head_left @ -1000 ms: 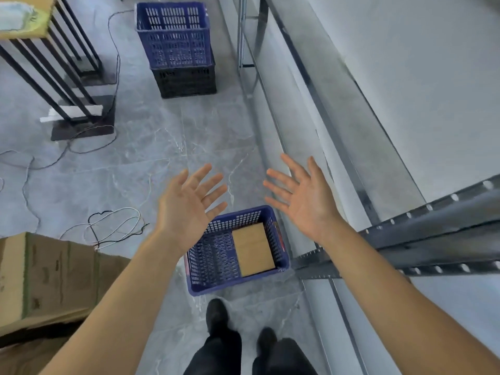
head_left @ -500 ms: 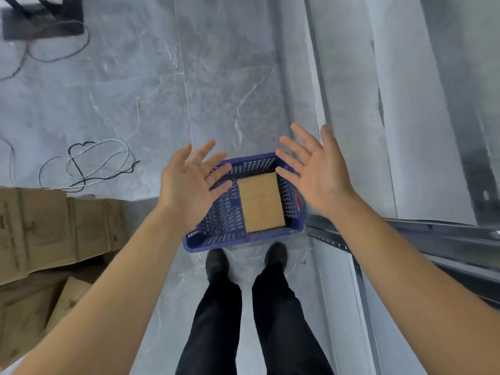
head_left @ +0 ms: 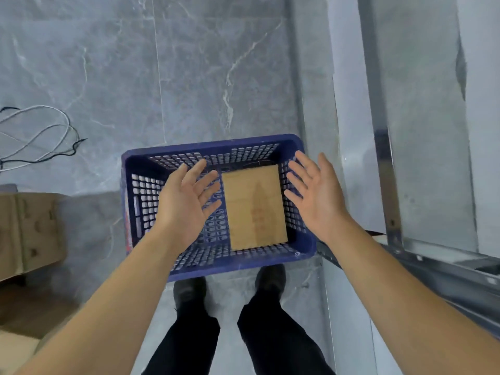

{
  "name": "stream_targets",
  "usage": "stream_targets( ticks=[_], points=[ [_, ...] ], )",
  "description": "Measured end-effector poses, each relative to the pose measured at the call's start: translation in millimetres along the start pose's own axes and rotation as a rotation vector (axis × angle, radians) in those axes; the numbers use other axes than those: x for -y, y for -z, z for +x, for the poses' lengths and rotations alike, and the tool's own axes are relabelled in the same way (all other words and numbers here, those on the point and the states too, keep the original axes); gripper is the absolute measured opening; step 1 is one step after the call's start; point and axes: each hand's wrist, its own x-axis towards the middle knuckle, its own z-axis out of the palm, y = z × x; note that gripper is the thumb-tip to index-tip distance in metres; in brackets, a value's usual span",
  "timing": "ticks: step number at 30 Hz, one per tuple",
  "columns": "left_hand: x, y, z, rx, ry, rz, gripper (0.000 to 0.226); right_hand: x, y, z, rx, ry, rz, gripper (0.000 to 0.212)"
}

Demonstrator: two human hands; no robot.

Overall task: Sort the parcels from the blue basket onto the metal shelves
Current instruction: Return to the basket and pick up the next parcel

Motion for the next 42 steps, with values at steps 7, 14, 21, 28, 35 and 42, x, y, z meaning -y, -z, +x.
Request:
stream_targets(
  ticks=[7, 14, 21, 28, 35, 42],
  points=[
    [64.4, 32.4, 79.9, -0.039, 0.057, 0.052, 0.054, -71.6, 26.4, 81.3, -0.024, -0.032, -0.176, 0.055],
    [92.6, 53.8, 126.8, -0.045, 0.086, 0.129, 0.056, -112.9, 33.7, 125.3, -0.056, -0.073, -0.301, 0.059],
    [111.7, 63.8, 158.8, -0.052, 0.128, 0.163, 0.058, -131.3, 47.2, 148.0, -0.122, -0.176, -0.221, 0.061],
    [139.2, 60.0, 181.6, 0.018, 0.235, 0.215, 0.062, -148.4, 54.3, 168.5, -0.099, -0.254, -0.235, 0.058],
    [151.1, 48.9, 177.8, -0.016, 0.23, 0.306, 0.06, -157.9, 55.6, 171.0, -0.175, -0.266, -0.282, 0.063],
    [111.5, 50.2, 127.4, -0.033, 0.145, 0.254, 0.058, -107.5, 30.2, 112.0, -0.095, -0.231, -0.294, 0.023]
  ],
)
